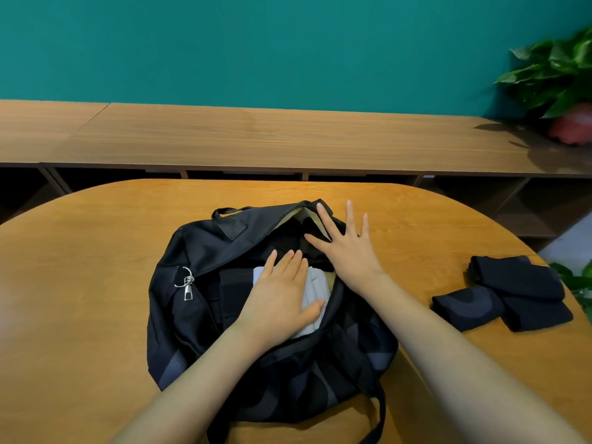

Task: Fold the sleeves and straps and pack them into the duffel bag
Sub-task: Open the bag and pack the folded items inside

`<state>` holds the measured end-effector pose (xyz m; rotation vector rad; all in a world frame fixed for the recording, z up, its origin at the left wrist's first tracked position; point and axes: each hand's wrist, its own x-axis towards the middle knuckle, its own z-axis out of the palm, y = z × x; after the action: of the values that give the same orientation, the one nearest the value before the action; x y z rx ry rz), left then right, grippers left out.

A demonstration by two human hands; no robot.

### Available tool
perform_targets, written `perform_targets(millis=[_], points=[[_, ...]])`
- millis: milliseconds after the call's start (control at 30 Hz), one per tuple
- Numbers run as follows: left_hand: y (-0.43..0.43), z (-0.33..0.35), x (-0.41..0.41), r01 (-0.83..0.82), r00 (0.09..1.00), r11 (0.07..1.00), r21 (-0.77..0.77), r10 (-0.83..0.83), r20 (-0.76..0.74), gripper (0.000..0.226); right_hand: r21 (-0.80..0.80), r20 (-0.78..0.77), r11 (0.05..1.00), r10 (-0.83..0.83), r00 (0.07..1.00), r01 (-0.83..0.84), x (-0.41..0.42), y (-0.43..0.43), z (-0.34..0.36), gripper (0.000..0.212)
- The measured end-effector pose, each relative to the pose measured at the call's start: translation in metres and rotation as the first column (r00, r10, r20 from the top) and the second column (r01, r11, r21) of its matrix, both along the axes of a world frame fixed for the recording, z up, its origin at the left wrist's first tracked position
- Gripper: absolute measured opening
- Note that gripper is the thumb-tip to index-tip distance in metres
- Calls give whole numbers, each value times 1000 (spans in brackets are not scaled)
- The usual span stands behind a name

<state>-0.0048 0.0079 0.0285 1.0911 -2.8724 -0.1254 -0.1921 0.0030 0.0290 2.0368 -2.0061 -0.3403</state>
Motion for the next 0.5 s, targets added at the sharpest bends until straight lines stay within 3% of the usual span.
perform_targets(millis=[167,300,400,500], points=[[1,8,1,-3,1000,1000,11,3,-5,86,-79,239,997,35,970,-17,7,26,1,68],[2,27,-8,-31,982,995,-92,13,-188,66,-22,407,999,50,912,-45,-8,73,-3,64],[9,30,-32,-77,997,995,-62,76,-17,61,65,402,998,-8,916,-20,-8,87,-7,65],[16,15,-43,-111,975,994,-5,110,196,61,91,354,995,-62,933,31,-8,91,-4,41]])
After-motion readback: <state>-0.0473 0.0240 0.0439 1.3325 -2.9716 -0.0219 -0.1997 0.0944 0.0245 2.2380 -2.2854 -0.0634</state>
